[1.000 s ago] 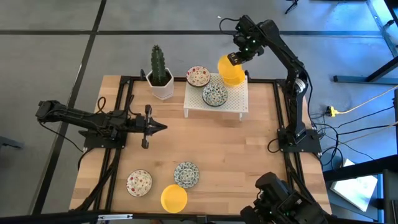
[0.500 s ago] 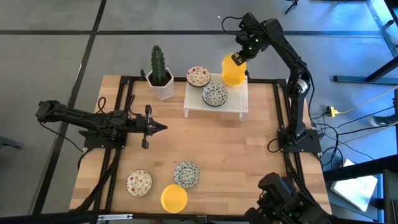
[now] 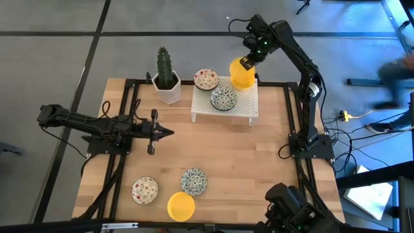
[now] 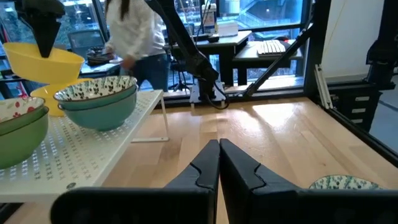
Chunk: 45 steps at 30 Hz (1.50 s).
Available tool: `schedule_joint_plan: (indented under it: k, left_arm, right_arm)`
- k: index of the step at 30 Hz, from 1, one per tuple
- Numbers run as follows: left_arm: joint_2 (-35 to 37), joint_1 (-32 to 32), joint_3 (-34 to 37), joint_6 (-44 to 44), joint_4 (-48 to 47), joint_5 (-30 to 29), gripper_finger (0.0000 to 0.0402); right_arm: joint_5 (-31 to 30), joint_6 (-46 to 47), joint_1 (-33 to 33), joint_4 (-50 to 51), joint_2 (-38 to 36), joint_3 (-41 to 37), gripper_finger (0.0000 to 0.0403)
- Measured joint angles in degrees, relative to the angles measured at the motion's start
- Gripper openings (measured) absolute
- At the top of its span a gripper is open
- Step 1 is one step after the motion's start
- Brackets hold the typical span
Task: Pick & Place Mini bowls
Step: Stack the right yellow bowl on the yellow bowl on the shelf
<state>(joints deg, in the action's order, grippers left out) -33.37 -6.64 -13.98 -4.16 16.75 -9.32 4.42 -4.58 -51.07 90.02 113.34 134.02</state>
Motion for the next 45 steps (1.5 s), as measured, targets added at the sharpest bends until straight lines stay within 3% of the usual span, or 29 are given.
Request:
schedule_joint_plan:
  k: [14, 22, 45]
  left_arm:
    - [-0.01, 0.01, 0.0, 1.9, -0.76, 0.0, 0.0006]
    - [0.01, 0.01, 0.0, 1.92, -0.76, -0.02, 0.0006]
    - [-0.01, 0.01, 0.02, 1.92, 0.51, -0.22, 0.0006]
  right_arm:
    - [-0.33, -4.86, -1.76, 0.01, -4.75, -0.01, 0.0004]
    - [0.02, -8.85, -0.65, 0.04, -4.59, -6.78, 0.0004]
    - [-1.83, -5.62, 0.59, -1.53, -4.59, -9.86, 0.0004]
